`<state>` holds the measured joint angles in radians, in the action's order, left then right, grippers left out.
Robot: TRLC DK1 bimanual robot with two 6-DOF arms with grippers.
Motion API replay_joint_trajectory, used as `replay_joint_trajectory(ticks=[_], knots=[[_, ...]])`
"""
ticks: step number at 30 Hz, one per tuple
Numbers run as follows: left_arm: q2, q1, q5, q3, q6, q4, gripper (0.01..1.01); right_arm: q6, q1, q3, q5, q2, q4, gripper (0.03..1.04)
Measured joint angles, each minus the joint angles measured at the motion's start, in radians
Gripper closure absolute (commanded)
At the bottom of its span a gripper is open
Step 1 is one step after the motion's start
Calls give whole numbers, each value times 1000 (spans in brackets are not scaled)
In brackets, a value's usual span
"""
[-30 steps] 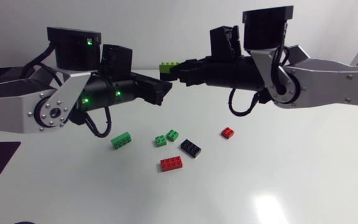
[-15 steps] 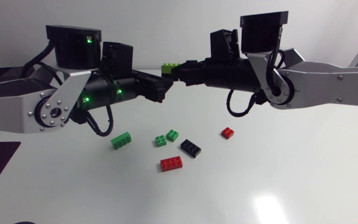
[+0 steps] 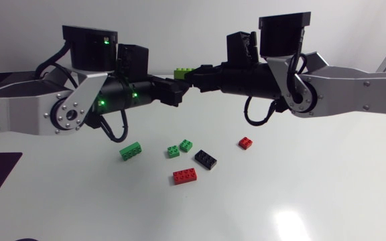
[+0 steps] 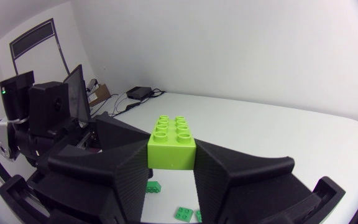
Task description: Separate the duplo bricks
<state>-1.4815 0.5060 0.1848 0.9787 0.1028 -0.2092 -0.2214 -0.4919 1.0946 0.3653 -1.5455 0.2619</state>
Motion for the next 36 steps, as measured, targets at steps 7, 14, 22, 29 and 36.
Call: replay_joint_trajectory(ticks=[7,14,22,29,36], knots=[[-7,-2,0,14,4,2,500,0,-8,0,-3,0,3,969],[-32,-3,0,33,16,5,607,0,-14,0,-8,5,4,969],[-44,-2,1,44,23,8,648,0,-19,0,-17,11,4,969],[-45,-2,3,42,13,-16,649,0,-18,0,-15,16,3,967],[-45,15,-4,11,-43,-58,651,-27,27,3,66,19,-29,967]])
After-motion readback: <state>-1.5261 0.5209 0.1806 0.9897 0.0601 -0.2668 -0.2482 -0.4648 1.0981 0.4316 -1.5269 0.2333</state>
